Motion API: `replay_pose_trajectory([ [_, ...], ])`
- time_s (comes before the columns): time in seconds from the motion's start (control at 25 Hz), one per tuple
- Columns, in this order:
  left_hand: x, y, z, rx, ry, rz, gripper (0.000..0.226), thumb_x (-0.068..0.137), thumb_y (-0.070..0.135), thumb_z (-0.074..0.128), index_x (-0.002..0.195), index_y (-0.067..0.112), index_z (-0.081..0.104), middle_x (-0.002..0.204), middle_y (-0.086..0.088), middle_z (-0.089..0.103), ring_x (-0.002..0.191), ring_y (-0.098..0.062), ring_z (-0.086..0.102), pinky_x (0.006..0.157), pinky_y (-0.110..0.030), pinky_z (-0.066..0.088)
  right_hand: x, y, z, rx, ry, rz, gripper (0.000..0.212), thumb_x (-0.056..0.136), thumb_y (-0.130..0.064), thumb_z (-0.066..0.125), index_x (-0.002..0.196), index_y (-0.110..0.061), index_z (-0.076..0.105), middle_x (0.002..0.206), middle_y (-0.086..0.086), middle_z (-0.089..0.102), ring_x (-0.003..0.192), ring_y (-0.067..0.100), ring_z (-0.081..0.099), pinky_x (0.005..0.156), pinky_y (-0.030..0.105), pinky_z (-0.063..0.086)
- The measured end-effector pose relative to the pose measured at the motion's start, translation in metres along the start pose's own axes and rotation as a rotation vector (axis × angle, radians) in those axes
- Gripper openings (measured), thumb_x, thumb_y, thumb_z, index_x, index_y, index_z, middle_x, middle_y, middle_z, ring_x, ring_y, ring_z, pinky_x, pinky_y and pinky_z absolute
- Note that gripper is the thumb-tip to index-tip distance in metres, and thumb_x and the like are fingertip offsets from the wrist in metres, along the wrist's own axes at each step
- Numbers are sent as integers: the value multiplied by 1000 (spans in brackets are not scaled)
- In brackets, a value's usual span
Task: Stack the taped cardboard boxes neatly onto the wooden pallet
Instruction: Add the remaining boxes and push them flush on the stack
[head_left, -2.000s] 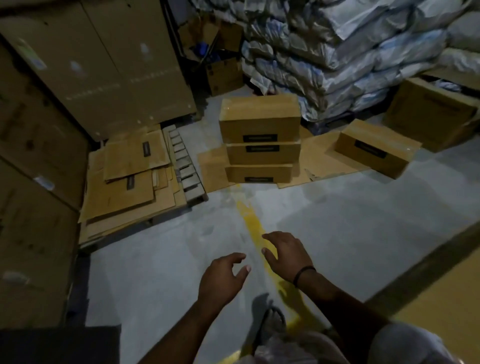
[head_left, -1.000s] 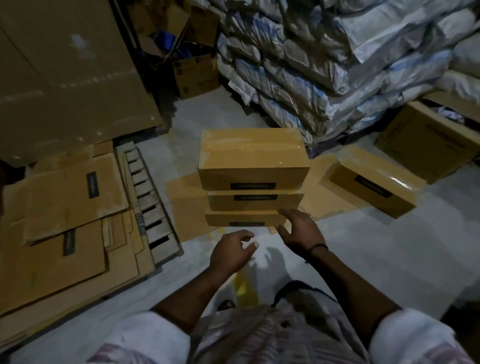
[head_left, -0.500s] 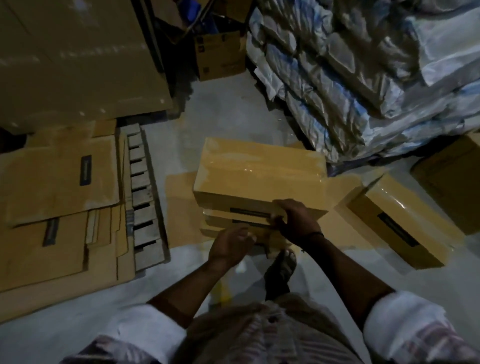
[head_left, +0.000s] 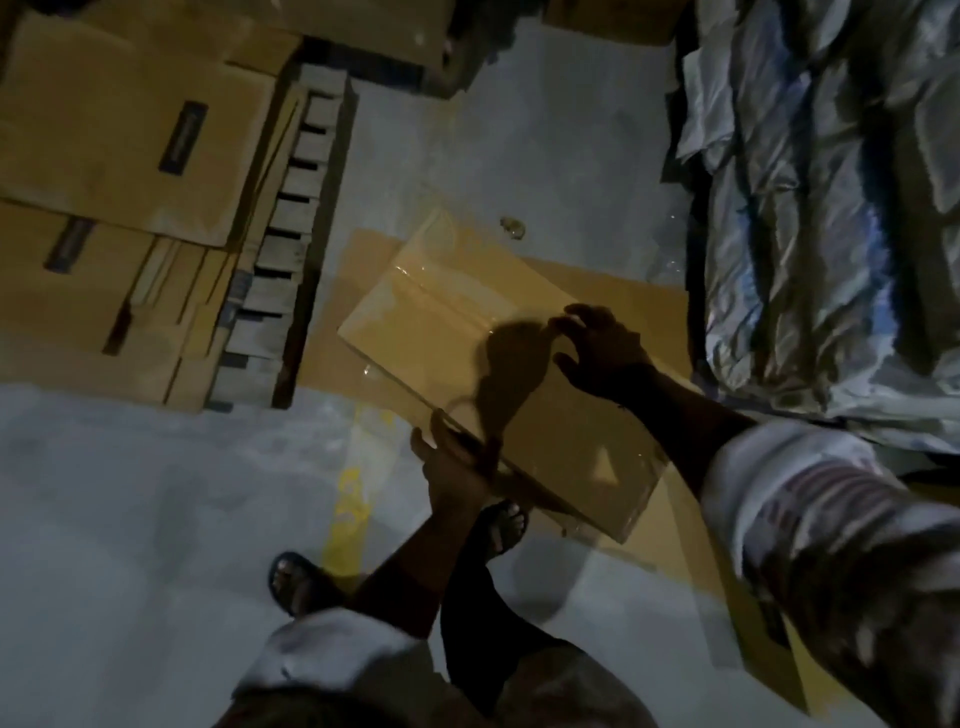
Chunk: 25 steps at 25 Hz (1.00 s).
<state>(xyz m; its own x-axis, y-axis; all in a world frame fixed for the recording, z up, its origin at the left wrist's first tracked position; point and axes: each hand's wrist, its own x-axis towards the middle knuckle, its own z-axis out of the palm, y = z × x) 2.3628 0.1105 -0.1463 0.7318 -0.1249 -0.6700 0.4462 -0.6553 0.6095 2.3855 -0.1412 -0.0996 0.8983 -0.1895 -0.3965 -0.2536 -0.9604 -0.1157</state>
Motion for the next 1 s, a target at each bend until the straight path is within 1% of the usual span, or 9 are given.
replay_pose_trajectory([
  [0.2, 9, -6, 45, -167, 4, -42, 113, 83, 48, 81, 162, 25, 3, 164, -12, 4, 119, -48, 58, 88, -57, 56, 50, 33, 29, 8, -70, -13, 79, 89, -74, 18, 153, -29, 32, 159, 14, 31, 141, 44, 34, 109, 62, 34],
  [0.28, 9, 0, 56, -210, 17, -41, 118, 84, 49, 80, 162, 19, -4, 156, -26, 19, 116, -44, 58, 85, -43, 56, 53, 36, 29, 90, -127, 38, 71, 94, -64, 43, 155, -31, 26, 162, 13, 23, 138, 44, 36, 108, 58, 38],
  [0.36, 11, 6, 63, -230, 21, -8, 123, 81, 58, 75, 160, 5, -3, 134, -43, 40, 104, -32, 66, 72, -13, 47, 50, 42, 30, 148, -130, 56, 74, 94, -49, 61, 156, -29, 26, 161, 13, 21, 132, 45, 38, 104, 57, 43],
  [0.44, 7, 12, 63, -192, 7, 54, 120, 82, 50, 78, 161, 5, 0, 136, -41, 40, 90, 6, 64, 62, -6, 44, 38, 48, 27, 164, -110, 25, 71, 92, -46, 66, 154, -31, 33, 160, 11, 20, 128, 45, 38, 100, 57, 45],
  [0.48, 2, 17, 60, -144, 13, 61, 116, 86, 43, 79, 163, 10, -1, 147, -35, 31, 86, 10, 60, 65, -7, 45, 30, 51, 29, 124, -88, -16, 71, 90, -49, 67, 152, -34, 36, 161, 10, 19, 126, 45, 39, 98, 57, 45],
  [0.64, -9, 26, 42, 53, 80, 174, 104, 83, 62, 75, 163, 33, 15, 158, -17, 19, 129, -48, 46, 96, -47, 50, -13, 65, 48, 4, -1, -42, 71, 86, -75, 39, 150, -46, 30, 163, 5, 18, 125, 47, 44, 90, 58, 47],
  [0.8, -10, 55, 11, 193, -18, 310, 88, 75, 65, 77, 151, 45, 37, 153, -3, 22, 131, -40, 39, 104, -50, 46, -91, 50, 49, 250, 114, 308, 56, 93, -55, 29, 146, -38, 37, 142, 14, 45, 107, 38, 54, 76, 45, 44],
  [0.92, -28, 73, -13, 281, -132, 513, 82, 78, 63, 78, 148, 42, 41, 153, 0, 23, 133, -37, 34, 103, -42, 42, -163, 6, 41, 470, 278, 708, 46, 101, -30, 45, 147, -34, 38, 112, 13, 44, 100, 39, 50, 80, 41, 41],
  [1.0, -45, 79, -23, 349, -232, 573, 81, 77, 67, 77, 146, 42, 44, 154, 2, 22, 136, -35, 32, 101, -38, 40, -211, -36, 31, 368, 313, 806, 42, 96, -40, 61, 136, -37, 52, 124, 8, 44, 104, 38, 48, 84, 40, 42],
])
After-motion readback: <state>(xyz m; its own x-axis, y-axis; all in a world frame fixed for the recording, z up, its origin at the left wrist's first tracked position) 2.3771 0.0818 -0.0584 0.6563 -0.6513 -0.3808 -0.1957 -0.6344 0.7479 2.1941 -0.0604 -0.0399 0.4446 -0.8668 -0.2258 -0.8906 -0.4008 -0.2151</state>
